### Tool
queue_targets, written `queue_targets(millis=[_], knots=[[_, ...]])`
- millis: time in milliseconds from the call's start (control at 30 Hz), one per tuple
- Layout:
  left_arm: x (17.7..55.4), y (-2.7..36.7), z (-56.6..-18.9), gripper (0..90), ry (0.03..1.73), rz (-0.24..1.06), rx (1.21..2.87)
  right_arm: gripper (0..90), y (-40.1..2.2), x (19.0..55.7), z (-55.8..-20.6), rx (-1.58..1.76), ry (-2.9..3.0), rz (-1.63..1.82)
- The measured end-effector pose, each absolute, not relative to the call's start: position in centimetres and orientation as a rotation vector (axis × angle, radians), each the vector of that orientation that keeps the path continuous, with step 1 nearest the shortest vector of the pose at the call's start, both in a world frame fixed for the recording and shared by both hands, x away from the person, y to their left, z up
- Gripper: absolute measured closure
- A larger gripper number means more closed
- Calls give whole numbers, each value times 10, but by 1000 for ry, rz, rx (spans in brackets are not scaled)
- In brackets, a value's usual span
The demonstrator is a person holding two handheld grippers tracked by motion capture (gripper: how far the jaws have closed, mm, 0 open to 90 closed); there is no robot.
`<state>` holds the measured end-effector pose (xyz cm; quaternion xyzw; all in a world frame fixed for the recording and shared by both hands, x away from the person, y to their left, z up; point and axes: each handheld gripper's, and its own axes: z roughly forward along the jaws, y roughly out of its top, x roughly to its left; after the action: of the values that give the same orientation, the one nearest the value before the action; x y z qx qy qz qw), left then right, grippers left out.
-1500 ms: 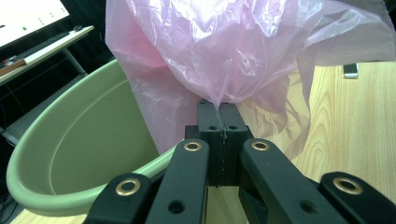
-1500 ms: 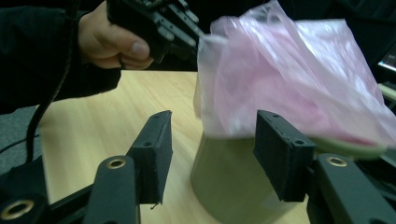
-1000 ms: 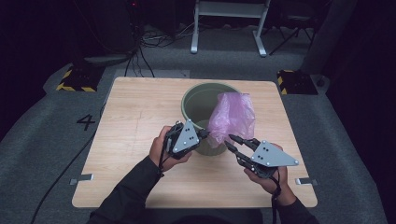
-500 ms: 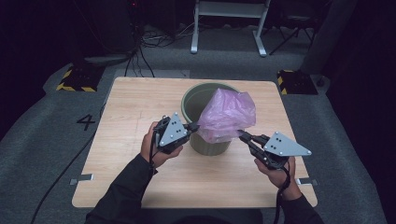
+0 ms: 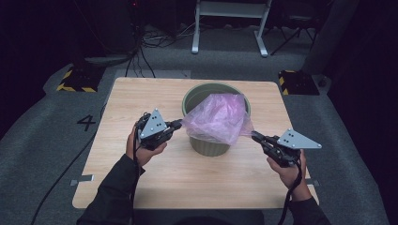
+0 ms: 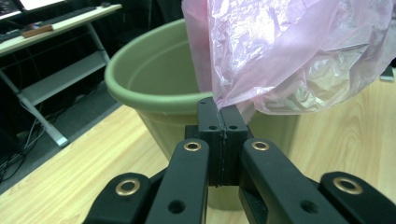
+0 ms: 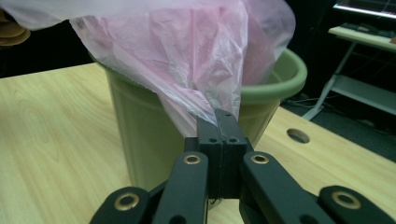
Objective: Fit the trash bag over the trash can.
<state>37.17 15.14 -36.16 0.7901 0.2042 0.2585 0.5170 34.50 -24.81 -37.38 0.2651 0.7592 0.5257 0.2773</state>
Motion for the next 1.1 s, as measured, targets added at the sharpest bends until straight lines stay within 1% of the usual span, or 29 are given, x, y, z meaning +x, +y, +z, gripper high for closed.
queue_targets(millis=[100, 133, 200, 233, 267, 300, 333, 367, 400, 433, 500, 567, 600, 633, 667, 700, 733, 767, 800, 833, 867, 900, 1000, 1033, 1100], knots=[[367, 152, -364, 895, 488, 605, 1890, 900, -249, 343, -375, 700, 2043, 1422], [361, 151, -364, 818, 456, 605, 1877, 900, -248, 338, -375, 645, 2064, 1427], [354, 148, -361, 569, 441, 611, 1867, 900, -245, 332, -374, 596, 2077, 1410], [354, 148, -361, 466, 441, 611, 1867, 900, -245, 332, -374, 596, 2077, 1410], [350, 147, -358, 466, 430, 619, 1852, 899, -244, 329, -373, 575, 2081, 1412], [348, 146, -356, 359, 430, 617, 1837, 899, -243, 326, -371, 556, 2082, 1415], [346, 145, -353, 285, 429, 611, 1827, 894, -242, 325, -370, 548, 2081, 1418], [344, 145, -350, 241, 424, 600, 1823, 881, -241, 324, -369, 538, 2087, 1418], [342, 145, -347, 227, 407, 583, 1815, 876, -240, 323, -369, 530, 2091, 1411], [341, 146, -345, 227, 387, 569, 1810, 867, -239, 323, -368, 521, 2095, 1399], [341, 146, -341, 238, 392, 605, 1816, 855, -239, 322, -368, 507, 2094, 1376], [344, 150, -339, 304, 408, 627, 1813, 855, -240, 321, -368, 511, 2091, 1385], [350, 154, -337, 349, 429, 606, 1807, 833, -243, 322, -367, 530, 2070, 1389], [350, 154, -337, 395, 429, 606, 1807, 833, -243, 322, -367, 530, 2070, 1389], [352, 155, -337, 395, 431, 607, 1812, 772, -244, 322, -365, 551, 2050, 1393], [355, 155, -337, 452, 425, 609, 1829, 722, -245, 322, -364, 568, 2035, 1395], [358, 155, -337, 523, 403, 591, 1851, 716, -245, 322, -363, 588, 2017, 1392], [360, 154, -337, 568, 388, 579, 1867, 699, -245, 322, -361, 587, 2014, 1397], [363, 151, -338, 608, 377, 581, 1891, 617, -243, 320, -358, 582, 2002, 1387], [363, 151, -338, 635, 377, 581, 1891, 617, -243, 320, -358, 582, 2002, 1387], [364, 149, -338, 647, 367, 578, 1901, 534, -239, 318, -355, 587, 1980, 1365], [365, 147, -338, 647, 360, 572, 1903, 534, -239, 318, -355, 587, 1980, 1365], [365, 142, -338, 708, 351, 597, 1909, 415, -234, 314, -351, 574, 1952, 1369], [365, 141, -338, 730, 356, 597, 1904, 388, -232, 312, -350, 575, 1938, 1371], [366, 139, -338, 788, 355, 599, 1903, 374, -227, 308, -347, 560, 1923, 1367]])
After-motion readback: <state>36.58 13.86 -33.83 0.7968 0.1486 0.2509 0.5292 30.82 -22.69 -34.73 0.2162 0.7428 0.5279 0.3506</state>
